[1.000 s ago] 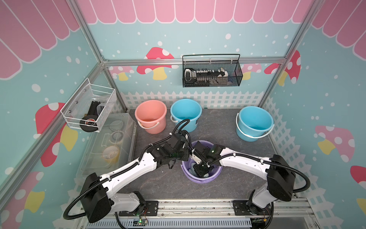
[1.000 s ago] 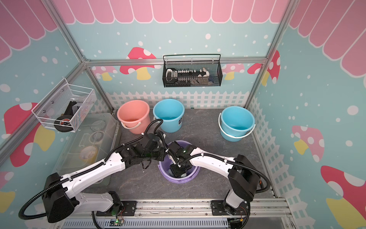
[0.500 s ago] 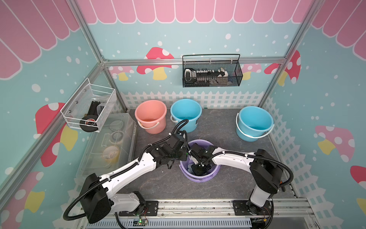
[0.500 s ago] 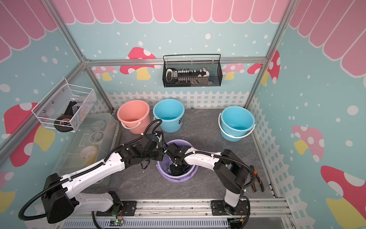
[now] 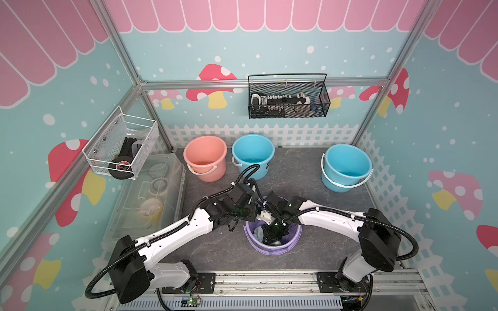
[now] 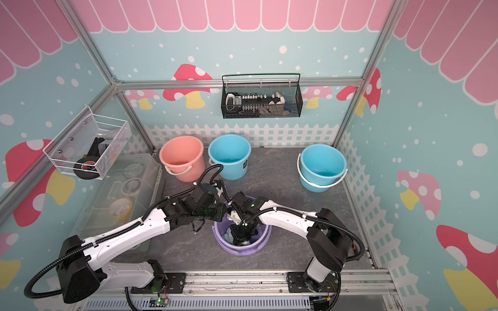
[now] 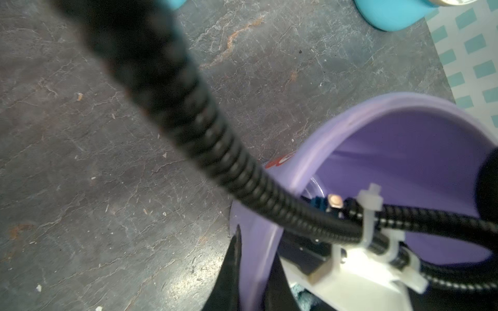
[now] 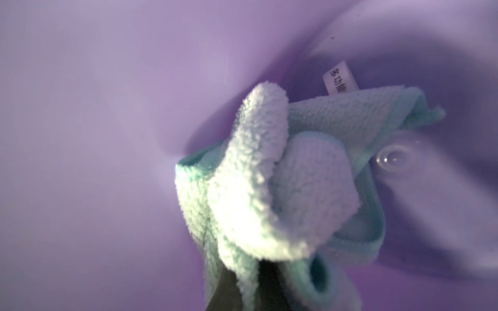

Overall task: Wipe the inside of the bucket with a cloth
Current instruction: Wipe the dirt from the inside of the bucket.

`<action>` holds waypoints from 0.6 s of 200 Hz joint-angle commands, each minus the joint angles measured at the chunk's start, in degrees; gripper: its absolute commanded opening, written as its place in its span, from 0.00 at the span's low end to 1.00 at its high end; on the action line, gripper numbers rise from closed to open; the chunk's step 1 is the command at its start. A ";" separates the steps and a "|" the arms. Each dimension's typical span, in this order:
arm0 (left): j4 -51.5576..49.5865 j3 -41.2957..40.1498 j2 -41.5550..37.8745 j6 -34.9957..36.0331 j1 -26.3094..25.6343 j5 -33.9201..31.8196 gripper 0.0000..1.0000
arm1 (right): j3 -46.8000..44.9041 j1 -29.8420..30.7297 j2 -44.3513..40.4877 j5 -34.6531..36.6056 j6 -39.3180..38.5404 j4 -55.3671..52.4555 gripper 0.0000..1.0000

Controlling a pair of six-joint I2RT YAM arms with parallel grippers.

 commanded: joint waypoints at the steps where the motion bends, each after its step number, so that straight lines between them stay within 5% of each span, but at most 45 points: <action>1: 6.80 1.68 -0.29 0.13 -0.06 -1.40 0.00 | 0.55 -0.21 -4.34 -8.87 3.21 2.61 0.00; 56: 6.80 2.22 -1.21 -1.35 -0.08 -2.68 0.00 | -4.14 -4.34 -11.40 -13.24 15.54 16.14 0.00; 120: 7.28 2.55 -2.15 -6.25 -0.99 -4.76 0.00 | -10.44 -7.39 -11.23 -8.77 28.84 33.88 0.00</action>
